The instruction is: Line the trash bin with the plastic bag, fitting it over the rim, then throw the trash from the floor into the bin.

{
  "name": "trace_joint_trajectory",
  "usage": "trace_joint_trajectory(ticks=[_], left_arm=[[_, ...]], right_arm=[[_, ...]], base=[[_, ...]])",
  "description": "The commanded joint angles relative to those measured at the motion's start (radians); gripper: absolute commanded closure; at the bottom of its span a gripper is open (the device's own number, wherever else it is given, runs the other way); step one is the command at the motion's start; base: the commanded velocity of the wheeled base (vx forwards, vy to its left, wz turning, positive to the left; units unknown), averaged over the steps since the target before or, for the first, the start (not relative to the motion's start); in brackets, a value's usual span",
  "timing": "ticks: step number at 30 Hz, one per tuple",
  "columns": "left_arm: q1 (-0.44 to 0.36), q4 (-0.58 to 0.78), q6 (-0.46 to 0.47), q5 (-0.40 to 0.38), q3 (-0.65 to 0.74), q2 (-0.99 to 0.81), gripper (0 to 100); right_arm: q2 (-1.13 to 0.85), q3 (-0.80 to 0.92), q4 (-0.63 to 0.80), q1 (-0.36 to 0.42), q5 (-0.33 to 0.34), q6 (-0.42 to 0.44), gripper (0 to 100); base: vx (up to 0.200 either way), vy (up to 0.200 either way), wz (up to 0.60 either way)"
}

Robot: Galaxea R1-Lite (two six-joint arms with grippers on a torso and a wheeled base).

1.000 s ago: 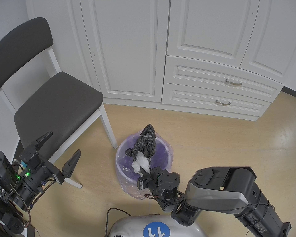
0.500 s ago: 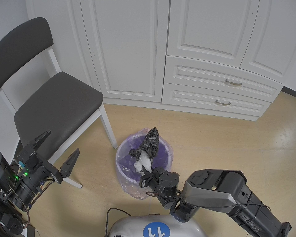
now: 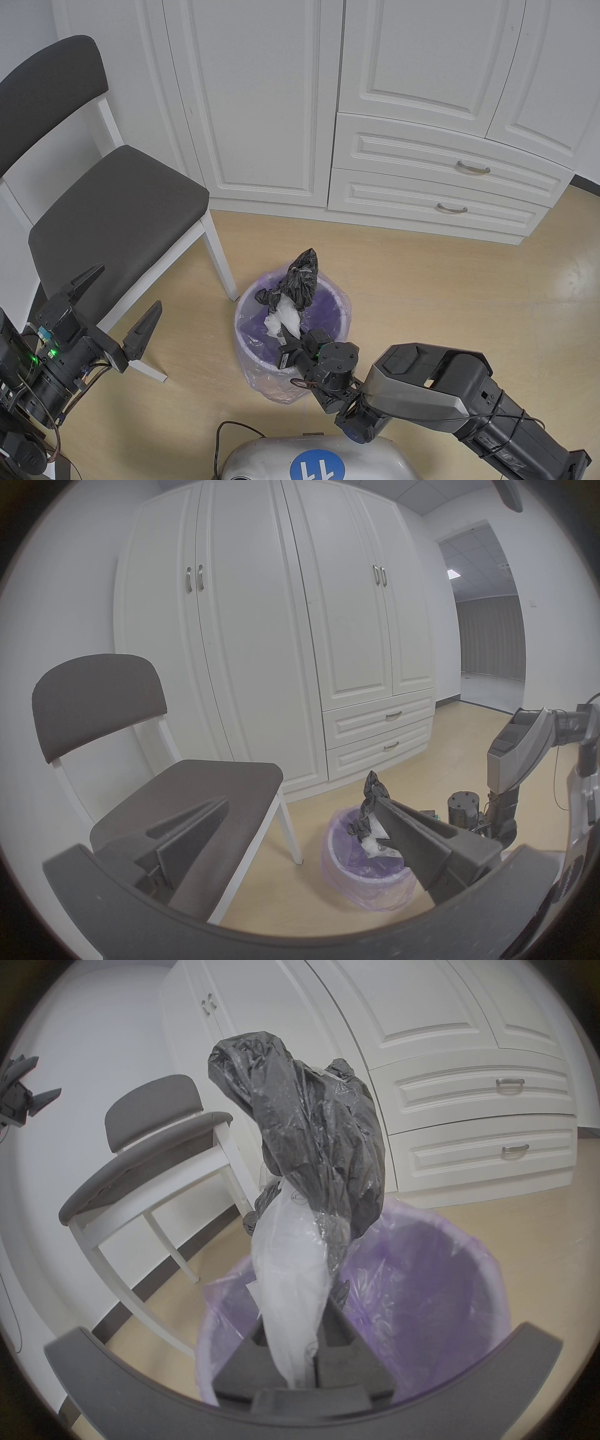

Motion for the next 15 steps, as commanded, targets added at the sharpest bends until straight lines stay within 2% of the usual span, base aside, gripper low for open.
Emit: trace_joint_trajectory(ticks=[1, 6, 15], left_arm=[[-0.005, 0.000, 0.001, 0.000, 0.008, 0.015, 0], [-0.008, 0.001, 0.007, 0.001, 0.012, 0.028, 0], [-0.009, 0.001, 0.012, 0.001, 0.015, 0.061, 0]], right_arm=[[0.050, -0.081, -0.010, 0.001, 0.024, 0.000, 100], [0.079, -0.146, -0.010, 0.014, 0.036, 0.002, 100], [0.102, -0.282, 0.071, 0.039, 0.031, 0.023, 100]], base=[[0.000, 0.000, 0.00], [0.000, 0.000, 0.00], [0.000, 0.000, 0.00]])
